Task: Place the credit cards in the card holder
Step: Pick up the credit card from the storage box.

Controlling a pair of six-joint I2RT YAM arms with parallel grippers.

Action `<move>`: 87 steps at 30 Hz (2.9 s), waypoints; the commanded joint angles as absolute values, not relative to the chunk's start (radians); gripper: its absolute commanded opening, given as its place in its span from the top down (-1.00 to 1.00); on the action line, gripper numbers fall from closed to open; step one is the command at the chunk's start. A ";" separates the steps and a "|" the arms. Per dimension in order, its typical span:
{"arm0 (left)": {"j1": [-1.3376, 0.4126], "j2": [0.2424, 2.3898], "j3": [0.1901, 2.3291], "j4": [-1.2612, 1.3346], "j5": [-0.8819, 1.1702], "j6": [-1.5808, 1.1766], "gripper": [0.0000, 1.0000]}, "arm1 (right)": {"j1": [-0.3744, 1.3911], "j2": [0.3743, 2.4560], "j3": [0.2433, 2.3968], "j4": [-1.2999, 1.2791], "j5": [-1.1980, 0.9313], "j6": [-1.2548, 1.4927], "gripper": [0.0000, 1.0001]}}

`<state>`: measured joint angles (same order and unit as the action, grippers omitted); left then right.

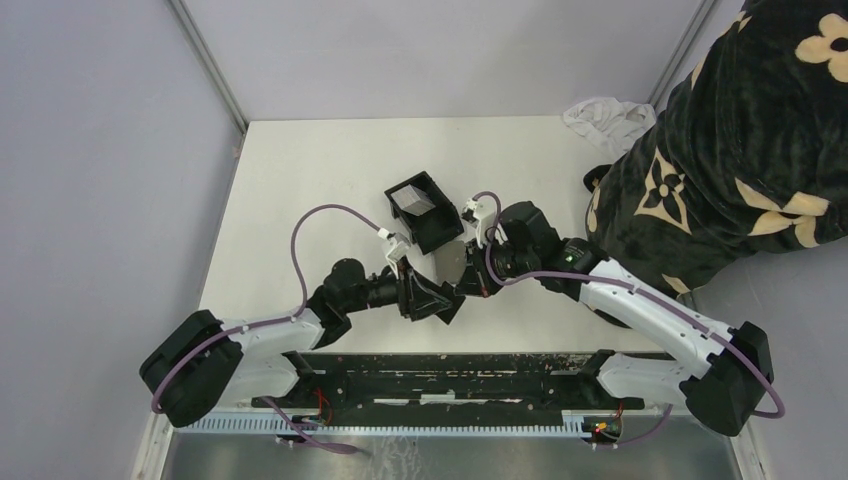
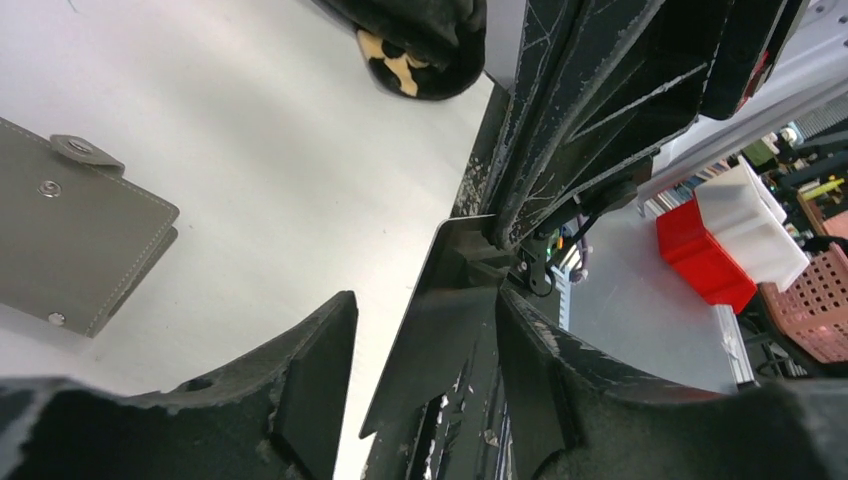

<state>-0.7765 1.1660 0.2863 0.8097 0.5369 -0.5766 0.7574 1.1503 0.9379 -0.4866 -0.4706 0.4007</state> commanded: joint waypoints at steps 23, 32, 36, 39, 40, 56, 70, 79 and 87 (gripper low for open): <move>-0.782 1.266 0.391 0.790 0.360 -0.577 0.94 | 0.635 1.119 0.943 -0.457 -0.318 0.356 -0.14; -0.782 1.408 0.369 1.017 0.202 -0.806 0.94 | 0.636 1.141 0.801 -0.239 -0.338 0.448 -0.15; -0.782 1.444 0.373 1.085 0.191 -0.864 0.94 | 0.635 1.157 0.761 -0.168 -0.347 0.472 -0.13; -0.782 1.469 0.380 1.120 0.205 -0.897 0.94 | 0.635 1.167 0.735 -0.122 -0.350 0.486 -0.13; -0.781 1.476 0.380 1.133 0.207 -0.907 0.94 | 0.635 1.173 0.729 -0.111 -0.350 0.490 -0.12; -0.775 1.575 0.376 1.315 0.271 -1.011 0.94 | 0.603 1.232 0.602 0.183 -0.483 0.611 0.04; -0.682 1.843 0.342 1.708 0.368 -1.225 0.77 | 0.569 1.303 0.489 0.558 -0.581 0.814 0.98; -0.637 1.823 0.299 1.507 0.256 -1.164 0.16 | 0.567 1.283 0.608 0.239 -0.462 0.686 0.98; -0.634 1.746 0.322 1.245 0.152 -1.049 0.13 | 0.566 1.383 0.764 -0.006 -0.353 0.600 0.98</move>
